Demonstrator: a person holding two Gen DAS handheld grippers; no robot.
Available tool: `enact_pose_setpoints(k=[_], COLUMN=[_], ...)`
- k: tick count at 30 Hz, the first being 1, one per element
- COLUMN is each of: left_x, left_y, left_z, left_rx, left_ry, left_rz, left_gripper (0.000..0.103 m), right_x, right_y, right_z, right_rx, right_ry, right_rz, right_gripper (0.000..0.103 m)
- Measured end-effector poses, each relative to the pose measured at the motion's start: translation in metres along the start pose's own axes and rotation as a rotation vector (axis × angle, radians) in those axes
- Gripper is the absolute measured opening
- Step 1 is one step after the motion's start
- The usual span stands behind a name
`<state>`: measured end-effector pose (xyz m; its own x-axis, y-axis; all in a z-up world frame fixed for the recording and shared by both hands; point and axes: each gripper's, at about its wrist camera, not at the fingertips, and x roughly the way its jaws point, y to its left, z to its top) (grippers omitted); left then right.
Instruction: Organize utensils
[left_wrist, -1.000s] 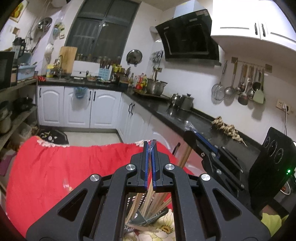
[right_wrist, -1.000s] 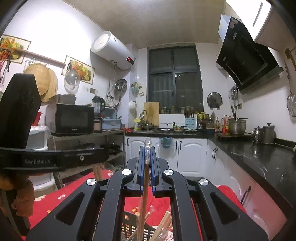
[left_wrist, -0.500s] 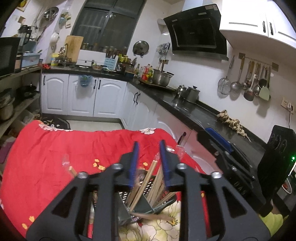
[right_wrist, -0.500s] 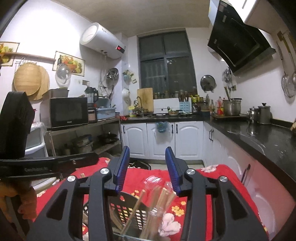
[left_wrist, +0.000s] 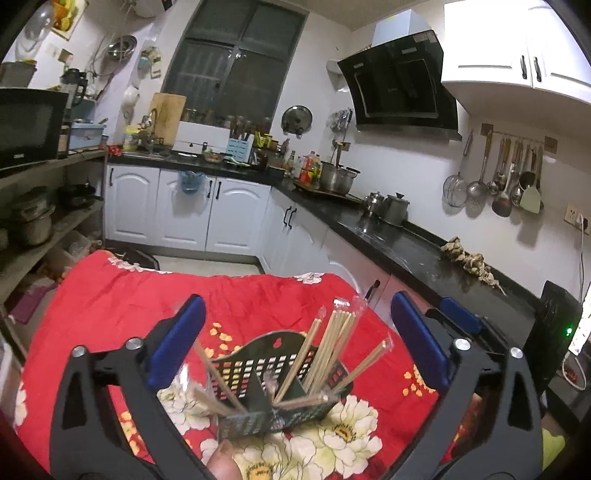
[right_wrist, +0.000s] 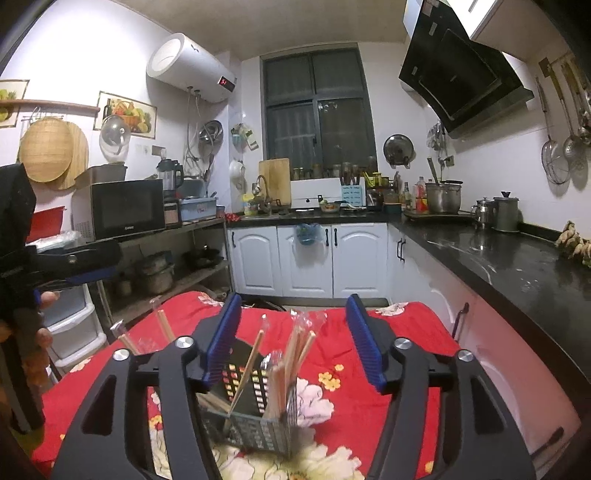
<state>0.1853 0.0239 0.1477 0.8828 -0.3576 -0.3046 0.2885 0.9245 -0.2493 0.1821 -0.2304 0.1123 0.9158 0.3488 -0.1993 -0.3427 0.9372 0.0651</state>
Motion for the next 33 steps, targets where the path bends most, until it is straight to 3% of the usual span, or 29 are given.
enact_pose_setpoints(k=[9, 13, 21, 24, 28, 33], left_x=[-0.031, -0.034, -0.041, -0.047, -0.055, -0.065], left_y=[-0.008, -0.007, -0.005, -0.006, -0.010, -0.019], left_z=[-0.050, -0.089, -0.151, -0.166, -0.178, -0.185], left_rx=[0.007, -0.002, -0.031, -0.032, -0.008, 0.022], left_ry=[0.047, 0.132, 0.219, 0.192, 0.117, 0.023], left_rz=[0.092, 0.113, 0.132, 0.164, 0.198, 0.199], left_gripper=[0.093, 0.093, 0.093, 0.093, 0.093, 0.093], right_x=[-0.034, -0.049, -0.068, -0.077, -0.098, -0.114], right_y=[0.009, 0.014, 0.022, 0.024, 0.036, 0.045], right_z=[-0.038, -0.064, -0.108, -0.119, -0.130, -0.139], right_rx=[-0.002, -0.011, -0.021, -0.029, -0.068, -0.070], right_ry=[0.105, 0.138, 0.239, 0.210, 0.068, -0.050], right_rz=[-0.001, -0.025, -0.058, -0.070, -0.098, -0.108], right_gripper=[0.093, 0.095, 0.097, 0.097, 0.097, 0.097])
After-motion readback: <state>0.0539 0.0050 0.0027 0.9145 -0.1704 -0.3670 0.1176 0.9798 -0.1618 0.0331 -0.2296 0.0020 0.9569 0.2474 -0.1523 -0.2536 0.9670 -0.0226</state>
